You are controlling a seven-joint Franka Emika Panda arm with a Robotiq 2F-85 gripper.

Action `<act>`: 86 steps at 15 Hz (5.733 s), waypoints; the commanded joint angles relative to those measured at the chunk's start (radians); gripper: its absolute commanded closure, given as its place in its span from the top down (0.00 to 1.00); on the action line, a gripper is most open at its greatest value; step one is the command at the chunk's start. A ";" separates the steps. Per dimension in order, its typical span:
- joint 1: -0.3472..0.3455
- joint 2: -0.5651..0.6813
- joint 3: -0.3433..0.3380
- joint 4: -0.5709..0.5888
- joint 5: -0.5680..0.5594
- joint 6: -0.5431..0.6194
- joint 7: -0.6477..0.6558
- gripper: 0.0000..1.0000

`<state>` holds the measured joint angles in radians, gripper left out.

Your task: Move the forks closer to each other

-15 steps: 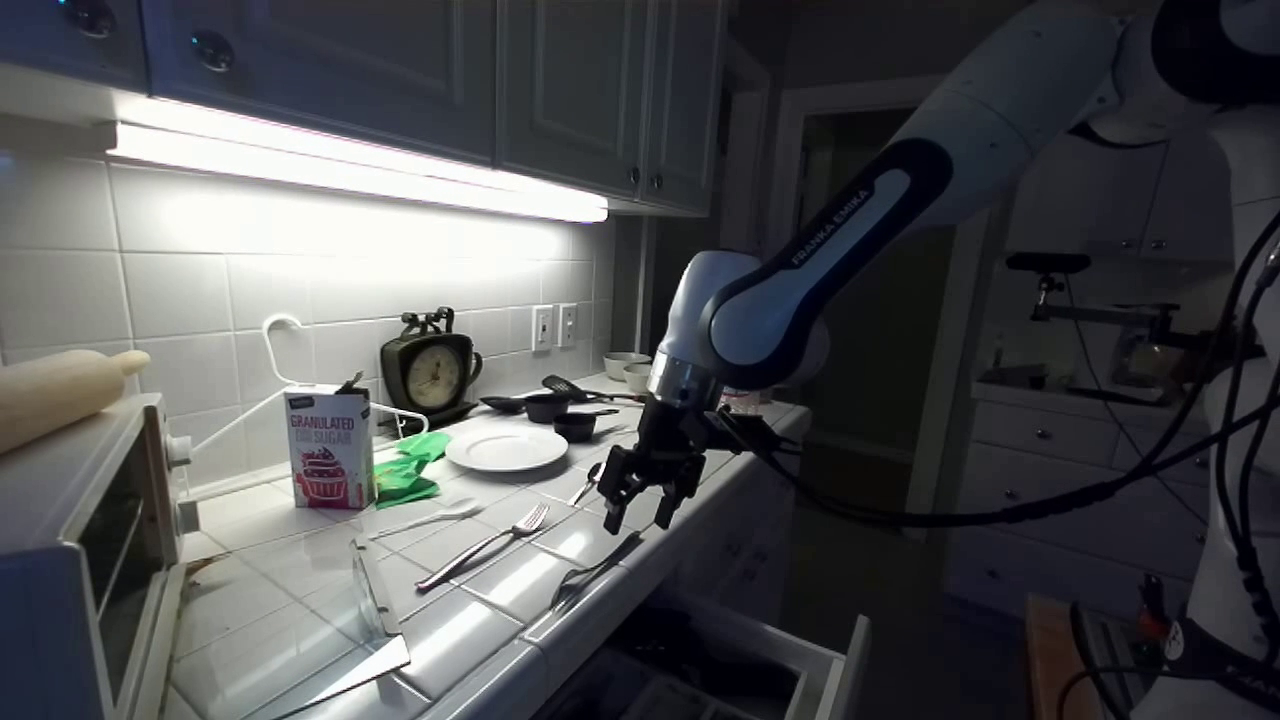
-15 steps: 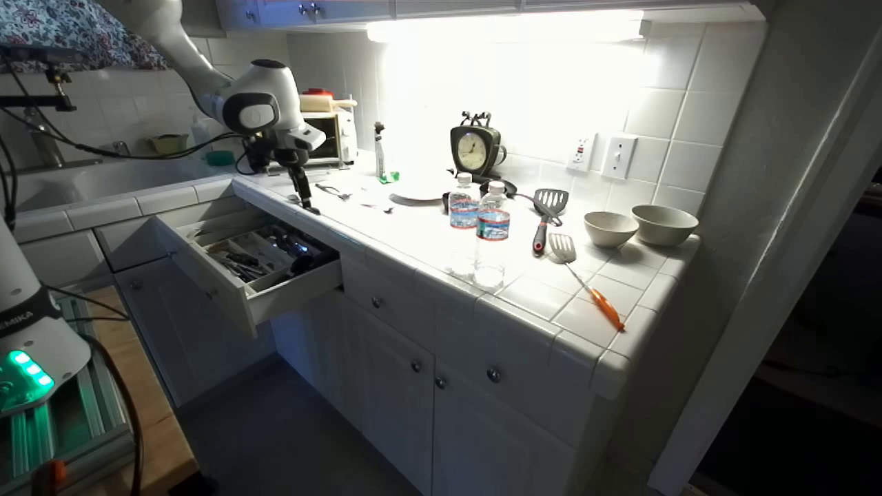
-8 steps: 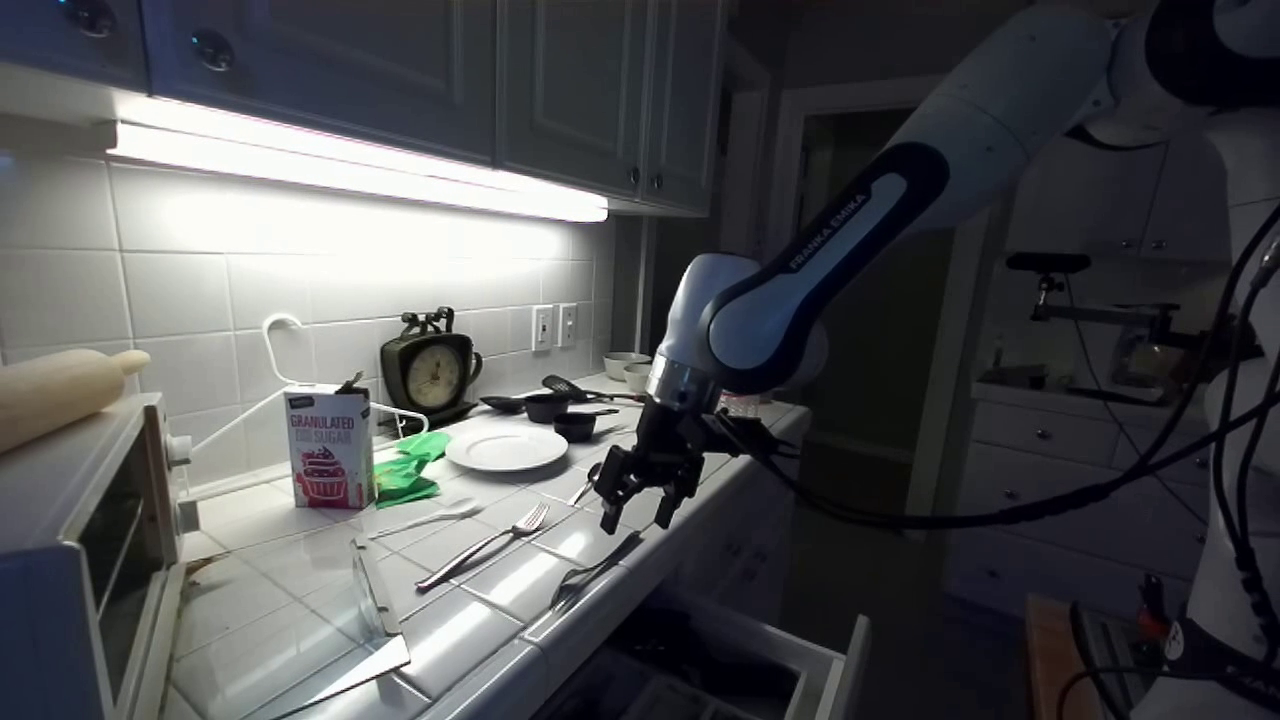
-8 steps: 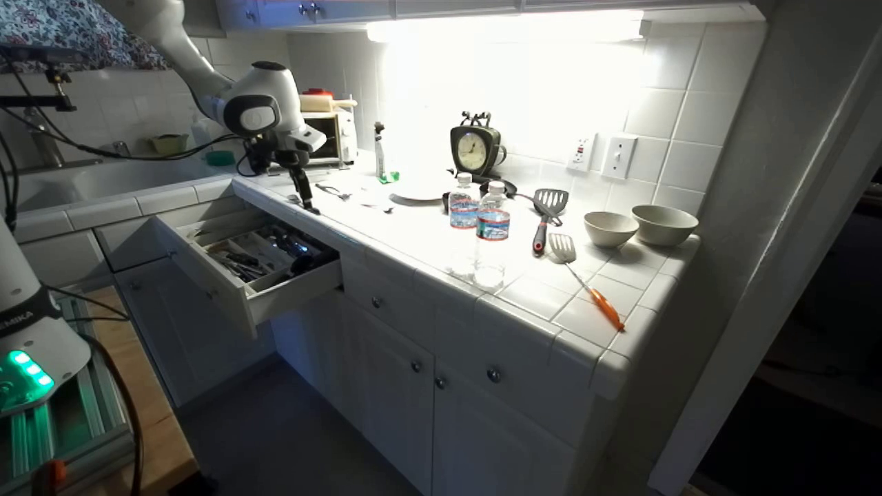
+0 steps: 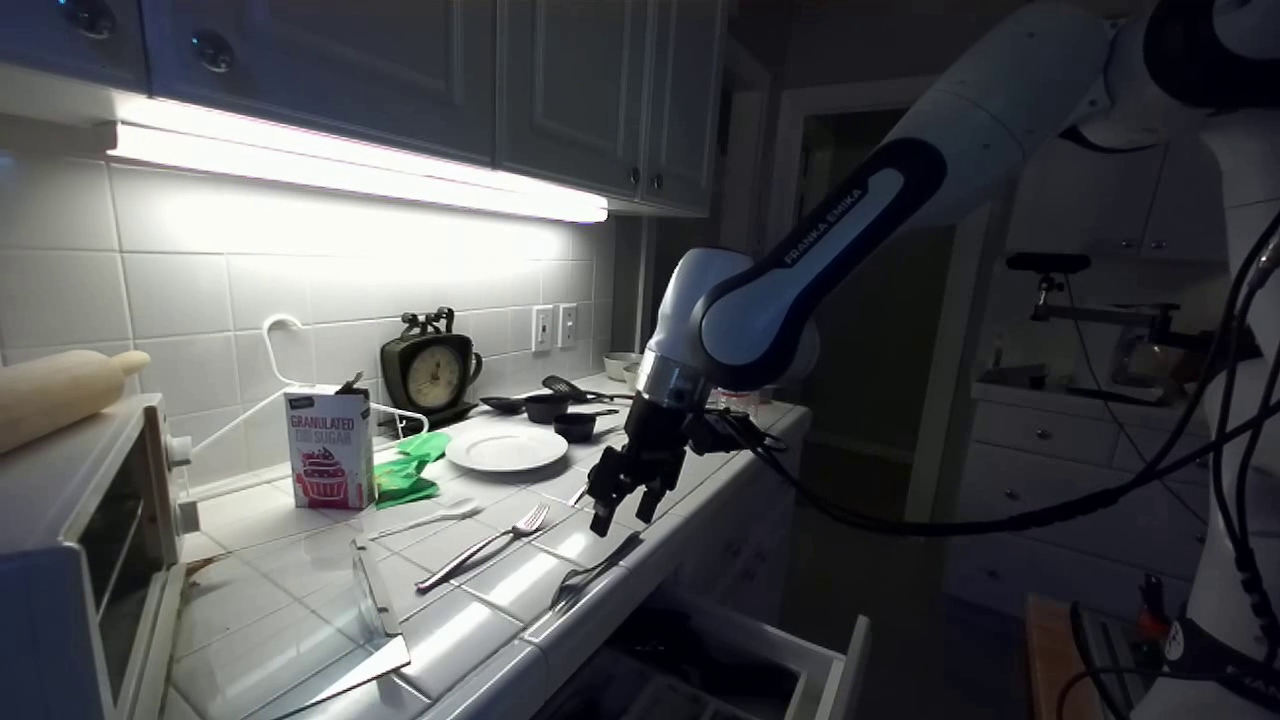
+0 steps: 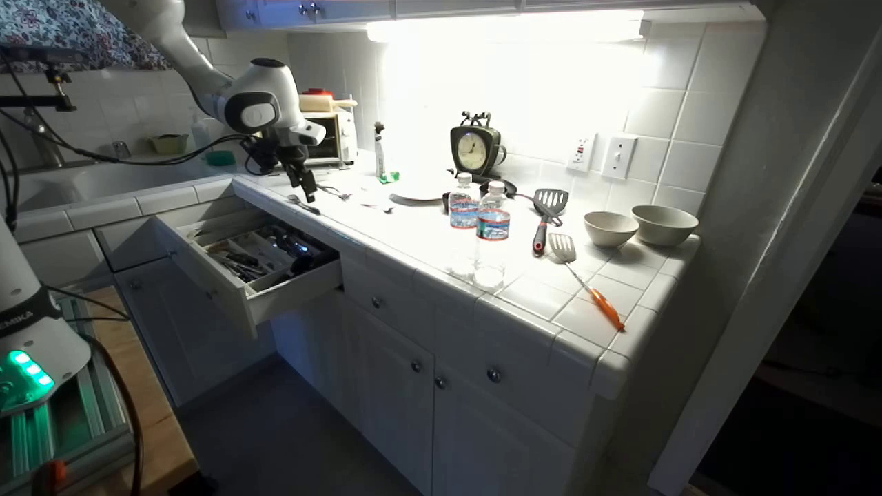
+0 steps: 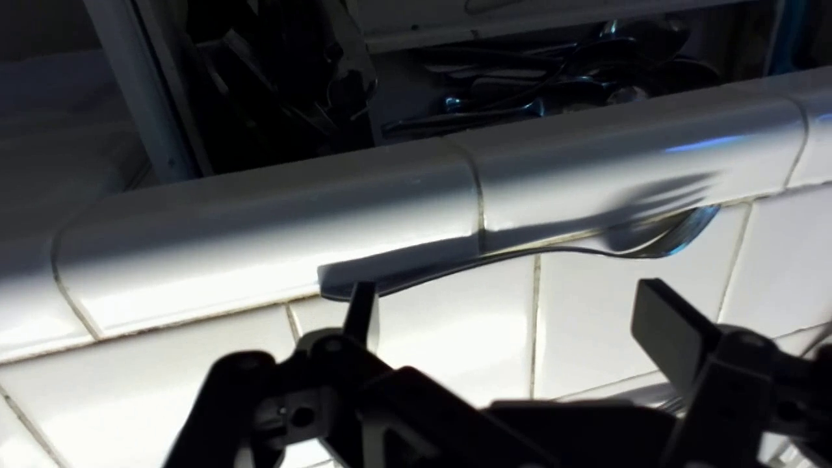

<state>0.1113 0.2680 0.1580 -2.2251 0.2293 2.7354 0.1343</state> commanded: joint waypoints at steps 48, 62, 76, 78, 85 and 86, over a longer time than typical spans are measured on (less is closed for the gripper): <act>-0.119 0.141 0.108 0.060 -0.190 0.232 -0.675 0.01; -0.161 0.135 0.153 0.089 -0.232 0.222 -0.718 0.04; -0.214 0.254 0.290 0.238 -0.324 0.214 -1.137 0.01; -0.218 0.269 0.298 0.237 -0.330 0.209 -1.174 0.01; -0.215 0.291 0.282 0.246 -0.335 0.216 -1.273 0.01; -0.213 0.295 0.279 0.246 -0.333 0.217 -1.279 0.01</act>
<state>-0.0948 0.5347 0.4338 -2.0093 -0.0855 2.9570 -1.1107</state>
